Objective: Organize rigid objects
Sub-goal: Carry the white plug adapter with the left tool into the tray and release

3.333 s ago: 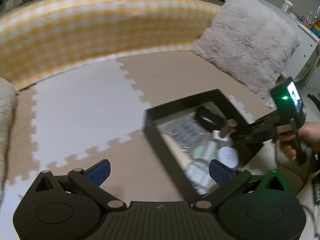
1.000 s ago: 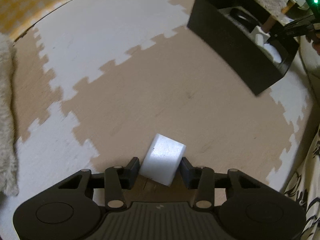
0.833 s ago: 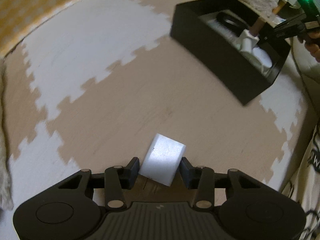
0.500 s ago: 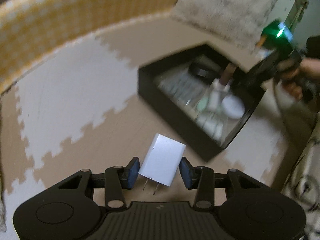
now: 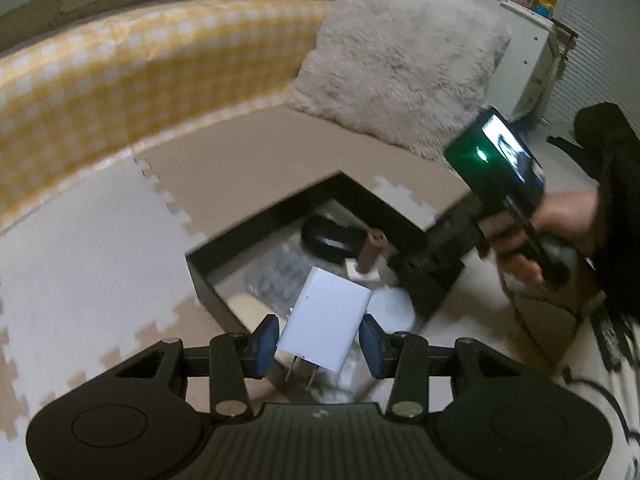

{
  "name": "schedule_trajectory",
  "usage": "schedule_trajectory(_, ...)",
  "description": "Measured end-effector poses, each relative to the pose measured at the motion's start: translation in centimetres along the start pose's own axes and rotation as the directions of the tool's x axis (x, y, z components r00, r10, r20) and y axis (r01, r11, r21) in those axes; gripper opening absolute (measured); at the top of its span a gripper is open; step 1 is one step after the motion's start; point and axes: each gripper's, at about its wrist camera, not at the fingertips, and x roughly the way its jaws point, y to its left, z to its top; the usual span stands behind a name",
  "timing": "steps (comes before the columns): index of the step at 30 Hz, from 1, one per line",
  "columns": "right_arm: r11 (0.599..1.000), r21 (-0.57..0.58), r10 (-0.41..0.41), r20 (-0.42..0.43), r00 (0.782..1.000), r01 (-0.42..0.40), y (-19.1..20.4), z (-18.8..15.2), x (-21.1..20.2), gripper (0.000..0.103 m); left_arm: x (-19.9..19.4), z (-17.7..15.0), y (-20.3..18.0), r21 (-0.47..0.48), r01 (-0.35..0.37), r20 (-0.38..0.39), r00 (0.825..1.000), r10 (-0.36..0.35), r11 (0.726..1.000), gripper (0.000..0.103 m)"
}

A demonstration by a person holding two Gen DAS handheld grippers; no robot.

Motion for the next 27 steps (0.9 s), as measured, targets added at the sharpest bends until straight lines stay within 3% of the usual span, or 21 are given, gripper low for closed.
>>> schedule_trajectory(5, 1.0, 0.0, 0.001, 0.0, 1.0, -0.001, 0.0, 0.0, 0.0, 0.008, 2.2, 1.6, 0.7, 0.017, -0.089, 0.02, 0.996, 0.088, 0.996, 0.045)
schedule_trajectory(12, 1.0, -0.003, -0.003, -0.001, 1.0, 0.003, 0.1, 0.0, 0.0, 0.008, 5.6, 2.7, -0.2, 0.186, -0.165, 0.04, 0.986, 0.16, 0.969, 0.045)
schedule_trajectory(25, 1.0, 0.0, 0.002, -0.001, 1.0, -0.002, -0.1, 0.0, 0.0, 0.008, 8.9, 2.1, 1.2, 0.172, -0.211, -0.015, 0.976, 0.217, 0.962, 0.046)
schedule_trajectory(27, 1.0, 0.001, 0.003, -0.001, 1.0, -0.003, -0.1, 0.0, 0.0, 0.008, 8.8, 2.1, 1.4, 0.159, -0.203, -0.018, 0.978, 0.208, 0.966, 0.05)
